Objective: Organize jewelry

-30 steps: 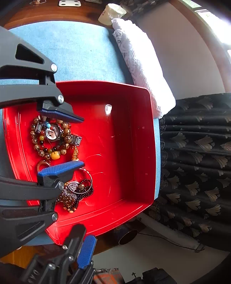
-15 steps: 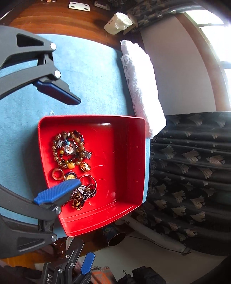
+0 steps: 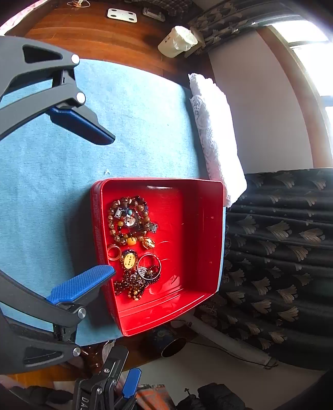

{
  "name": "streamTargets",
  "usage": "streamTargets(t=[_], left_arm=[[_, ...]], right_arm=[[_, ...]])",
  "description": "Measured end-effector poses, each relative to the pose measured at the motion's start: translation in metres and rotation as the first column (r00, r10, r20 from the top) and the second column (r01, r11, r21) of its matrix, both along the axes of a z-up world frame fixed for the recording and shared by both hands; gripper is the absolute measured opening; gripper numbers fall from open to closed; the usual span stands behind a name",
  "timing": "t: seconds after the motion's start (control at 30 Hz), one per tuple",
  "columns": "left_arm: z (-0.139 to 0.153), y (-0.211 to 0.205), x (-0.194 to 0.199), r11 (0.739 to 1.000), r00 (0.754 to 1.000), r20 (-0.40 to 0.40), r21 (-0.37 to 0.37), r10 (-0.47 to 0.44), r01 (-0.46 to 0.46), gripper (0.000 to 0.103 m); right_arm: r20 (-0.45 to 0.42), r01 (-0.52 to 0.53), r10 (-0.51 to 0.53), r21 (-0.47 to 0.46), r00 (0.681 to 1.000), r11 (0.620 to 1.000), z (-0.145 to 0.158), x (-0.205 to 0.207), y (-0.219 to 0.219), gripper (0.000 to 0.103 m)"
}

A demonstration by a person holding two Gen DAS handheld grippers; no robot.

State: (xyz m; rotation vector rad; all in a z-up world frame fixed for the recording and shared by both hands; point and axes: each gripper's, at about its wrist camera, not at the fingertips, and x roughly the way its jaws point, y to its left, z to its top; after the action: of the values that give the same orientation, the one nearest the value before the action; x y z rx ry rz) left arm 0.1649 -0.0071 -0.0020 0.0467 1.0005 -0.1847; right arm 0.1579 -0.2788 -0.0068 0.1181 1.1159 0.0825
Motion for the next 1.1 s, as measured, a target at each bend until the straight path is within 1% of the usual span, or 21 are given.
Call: streamTargets(t=[0.2,0.5,0.73,1.1], left_arm=[[0.002,0.004,-0.008,1.000,1.000,-0.001,0.004,0.024,-0.024,0.093],[0.002,0.010,-0.010,0.999,0.999,-0.016,0.002,0.050,-0.050,0.093],[-0.005,0.011,-0.010,0.999,0.998,-0.035,0.010,0.051,-0.050,0.093],[-0.009,0.010,-0.009,0.999,0.998,-0.038,0.029,0.046,-0.045,0.093]], right_arm=[[-0.008,0.002,-0.002,-0.025,1.000,1.000,0.000,-0.008,0.005,0.095],[-0.024,0.005,-0.006,-0.016,1.000,1.000,-0.003,-0.012,0.006,0.095],[-0.041,-0.011,0.010,-0.019,0.999,1.000,-0.005,-0.011,0.012,0.095],[-0.054,-0.021,0.020,-0.024,0.998,0.999,-0.010,-0.009,0.015,0.095]])
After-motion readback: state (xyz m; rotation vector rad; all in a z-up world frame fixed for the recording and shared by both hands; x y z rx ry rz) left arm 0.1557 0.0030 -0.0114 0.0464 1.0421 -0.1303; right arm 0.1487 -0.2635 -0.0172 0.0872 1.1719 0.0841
